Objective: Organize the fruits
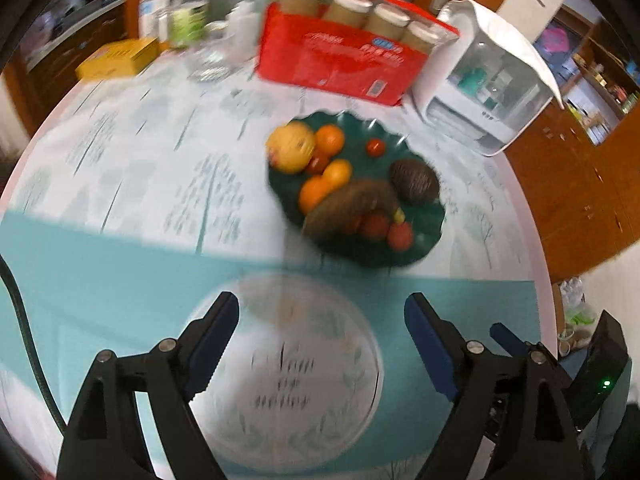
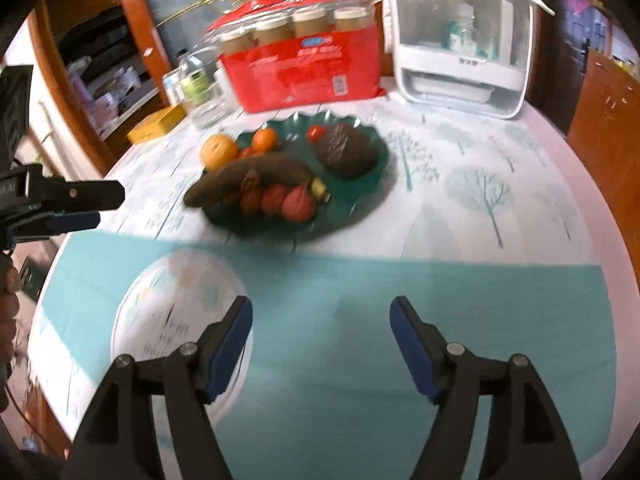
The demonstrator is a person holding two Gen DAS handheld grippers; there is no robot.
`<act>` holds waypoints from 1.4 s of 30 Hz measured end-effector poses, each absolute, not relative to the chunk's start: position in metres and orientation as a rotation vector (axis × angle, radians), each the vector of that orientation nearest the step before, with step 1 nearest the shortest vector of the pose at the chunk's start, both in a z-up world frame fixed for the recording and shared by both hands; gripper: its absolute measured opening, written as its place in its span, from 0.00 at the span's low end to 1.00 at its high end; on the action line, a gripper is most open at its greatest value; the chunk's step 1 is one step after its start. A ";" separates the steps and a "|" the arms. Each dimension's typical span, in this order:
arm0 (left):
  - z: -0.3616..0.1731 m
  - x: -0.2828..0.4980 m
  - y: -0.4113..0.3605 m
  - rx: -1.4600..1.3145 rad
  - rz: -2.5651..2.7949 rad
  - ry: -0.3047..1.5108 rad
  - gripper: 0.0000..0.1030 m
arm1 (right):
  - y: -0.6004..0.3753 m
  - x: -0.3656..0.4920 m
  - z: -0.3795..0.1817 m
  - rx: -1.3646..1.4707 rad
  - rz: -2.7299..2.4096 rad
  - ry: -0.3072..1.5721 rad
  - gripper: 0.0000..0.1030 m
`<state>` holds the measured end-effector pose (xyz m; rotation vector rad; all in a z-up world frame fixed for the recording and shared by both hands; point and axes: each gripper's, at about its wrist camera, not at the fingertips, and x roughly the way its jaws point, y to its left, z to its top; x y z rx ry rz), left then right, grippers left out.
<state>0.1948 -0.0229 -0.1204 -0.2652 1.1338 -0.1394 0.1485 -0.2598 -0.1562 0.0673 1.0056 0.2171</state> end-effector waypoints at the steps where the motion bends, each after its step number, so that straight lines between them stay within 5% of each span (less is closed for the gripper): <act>1: -0.124 0.183 -0.022 -0.282 -0.122 1.144 0.83 | -0.260 0.141 -0.156 0.065 0.228 1.016 0.76; 15: -0.147 0.046 -0.010 -0.375 0.024 1.220 0.84 | -0.241 0.054 -0.149 0.008 0.377 1.184 0.91; 42: -0.013 0.015 0.014 -0.079 -0.138 1.002 0.89 | -0.176 -0.011 -0.016 0.139 0.177 1.061 0.97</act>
